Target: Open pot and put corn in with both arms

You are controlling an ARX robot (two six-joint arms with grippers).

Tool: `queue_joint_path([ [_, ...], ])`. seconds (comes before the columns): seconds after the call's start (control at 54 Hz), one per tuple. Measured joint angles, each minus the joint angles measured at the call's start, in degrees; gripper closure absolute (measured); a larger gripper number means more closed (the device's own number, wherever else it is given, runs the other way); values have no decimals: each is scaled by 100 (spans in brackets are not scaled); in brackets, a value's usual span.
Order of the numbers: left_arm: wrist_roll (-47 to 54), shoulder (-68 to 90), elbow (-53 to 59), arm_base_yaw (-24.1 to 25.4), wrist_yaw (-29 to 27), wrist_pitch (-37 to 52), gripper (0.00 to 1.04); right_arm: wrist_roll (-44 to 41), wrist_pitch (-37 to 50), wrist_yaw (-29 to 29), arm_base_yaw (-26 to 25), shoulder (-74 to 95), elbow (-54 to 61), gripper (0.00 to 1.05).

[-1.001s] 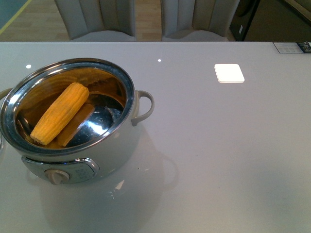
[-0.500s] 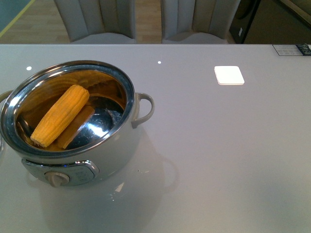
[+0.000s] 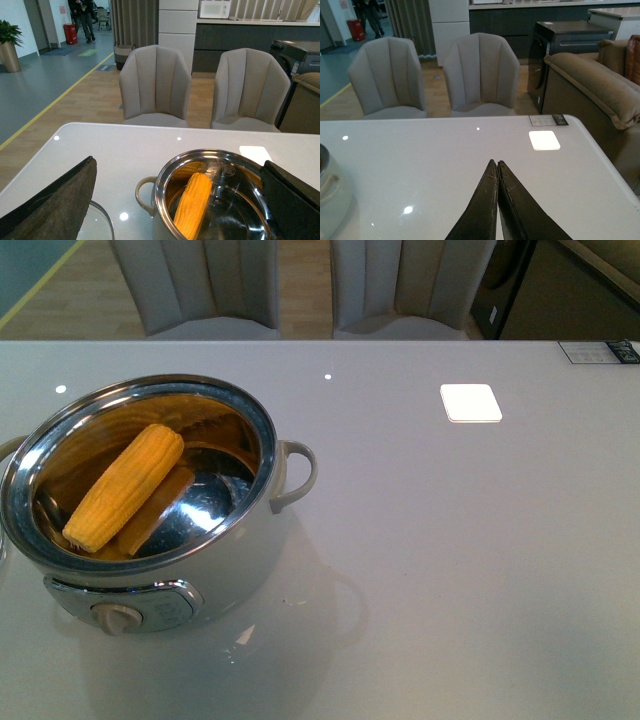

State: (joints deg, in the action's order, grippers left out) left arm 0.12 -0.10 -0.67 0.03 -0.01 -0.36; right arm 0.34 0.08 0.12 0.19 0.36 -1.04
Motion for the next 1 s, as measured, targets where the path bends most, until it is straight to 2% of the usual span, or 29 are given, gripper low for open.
queue_joint_path([
  [0.185,0,0,0,0,0,0,7,-7,0,0,0,0,0,102],
  [0.778,0,0,0,0,0,0,7,-7,0,0,0,0,0,9],
  [1.001,0,0,0,0,0,0,7,-7,0,0,0,0,0,9],
])
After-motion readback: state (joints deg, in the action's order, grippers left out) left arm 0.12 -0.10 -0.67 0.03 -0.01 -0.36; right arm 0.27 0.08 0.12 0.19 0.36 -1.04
